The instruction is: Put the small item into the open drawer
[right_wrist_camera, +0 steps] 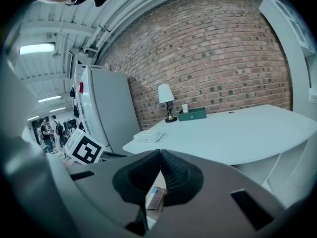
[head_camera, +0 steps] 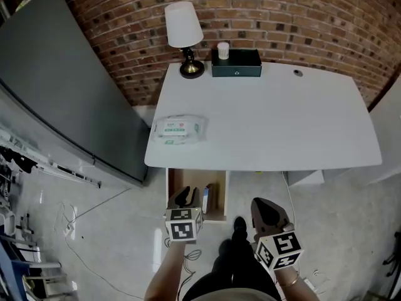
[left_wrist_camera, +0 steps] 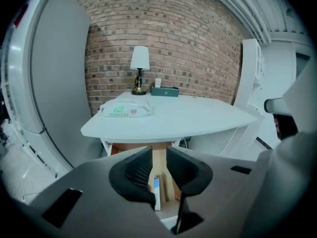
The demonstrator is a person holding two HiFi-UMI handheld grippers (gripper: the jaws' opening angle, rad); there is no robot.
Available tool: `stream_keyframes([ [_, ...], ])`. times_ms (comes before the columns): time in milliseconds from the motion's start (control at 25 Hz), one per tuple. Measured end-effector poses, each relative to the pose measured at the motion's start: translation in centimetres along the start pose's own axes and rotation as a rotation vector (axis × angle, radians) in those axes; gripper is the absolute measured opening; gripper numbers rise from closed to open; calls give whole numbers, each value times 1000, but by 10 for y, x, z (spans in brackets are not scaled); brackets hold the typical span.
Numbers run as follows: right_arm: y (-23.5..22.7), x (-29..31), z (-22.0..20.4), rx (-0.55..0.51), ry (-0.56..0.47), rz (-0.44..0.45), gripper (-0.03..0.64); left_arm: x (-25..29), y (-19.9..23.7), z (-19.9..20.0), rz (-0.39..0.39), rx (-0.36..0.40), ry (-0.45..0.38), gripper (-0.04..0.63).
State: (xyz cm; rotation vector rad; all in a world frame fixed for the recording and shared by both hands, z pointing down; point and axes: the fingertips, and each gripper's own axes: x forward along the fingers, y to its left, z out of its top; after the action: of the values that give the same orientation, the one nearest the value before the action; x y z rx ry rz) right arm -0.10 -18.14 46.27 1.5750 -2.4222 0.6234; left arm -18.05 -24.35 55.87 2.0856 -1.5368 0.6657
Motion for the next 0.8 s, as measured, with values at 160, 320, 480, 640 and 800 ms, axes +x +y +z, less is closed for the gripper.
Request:
stream_keyframes([
  [160,6,-16,8,-10,-27,-10,6,-34,-4,18,-6,7,-69,95],
  [320,9,-31,14,-22,-49,-13,6,-65,-10,32,-10,9,-130,80],
  [480,12,-42,18,-32,-66,-14,6,-91,-18,45,-19,8,-190,64],
  [640,18,-51,22,-40,-83,-12,6,-116,-25,54,-29,21,-242,58],
  [800,20,-62,25,-44,-99,-14,6,-139,-32,60,-36,28,-282,44],
])
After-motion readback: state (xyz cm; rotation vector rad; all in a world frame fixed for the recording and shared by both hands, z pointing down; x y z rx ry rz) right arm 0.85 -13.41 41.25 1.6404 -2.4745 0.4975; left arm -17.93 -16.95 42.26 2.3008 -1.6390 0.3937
